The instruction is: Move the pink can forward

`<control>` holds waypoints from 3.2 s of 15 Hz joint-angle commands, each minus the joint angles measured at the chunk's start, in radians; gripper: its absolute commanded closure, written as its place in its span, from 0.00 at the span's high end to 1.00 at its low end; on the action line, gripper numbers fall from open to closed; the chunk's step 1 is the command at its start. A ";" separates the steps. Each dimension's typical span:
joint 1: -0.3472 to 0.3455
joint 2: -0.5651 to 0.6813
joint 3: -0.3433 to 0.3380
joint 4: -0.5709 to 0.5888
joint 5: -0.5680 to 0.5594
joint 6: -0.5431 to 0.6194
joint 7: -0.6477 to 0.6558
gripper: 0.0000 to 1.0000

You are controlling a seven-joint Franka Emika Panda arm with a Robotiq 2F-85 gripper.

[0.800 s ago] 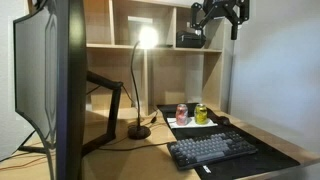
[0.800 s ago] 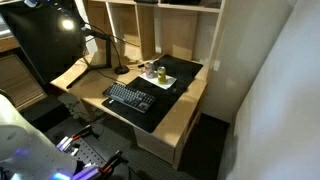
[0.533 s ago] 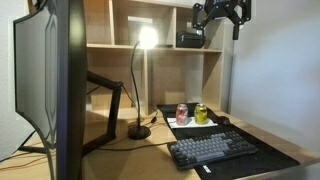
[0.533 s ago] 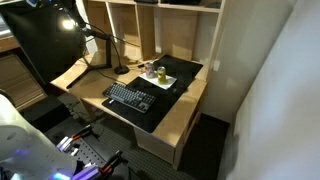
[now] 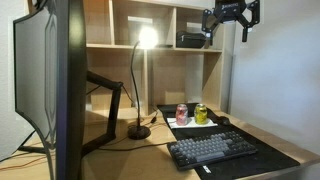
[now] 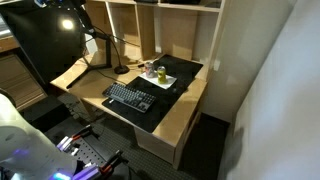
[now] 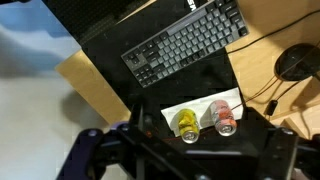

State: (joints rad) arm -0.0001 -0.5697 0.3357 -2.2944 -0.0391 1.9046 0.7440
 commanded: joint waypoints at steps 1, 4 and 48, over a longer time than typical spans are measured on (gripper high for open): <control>-0.008 0.071 0.033 0.007 -0.080 -0.058 0.064 1.00; -0.024 0.254 0.002 0.048 -0.029 0.034 0.215 1.00; 0.143 1.279 -0.311 0.809 0.315 0.522 0.631 1.00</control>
State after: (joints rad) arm 0.1092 0.6699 0.0597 -1.5408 0.2882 2.4415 1.3252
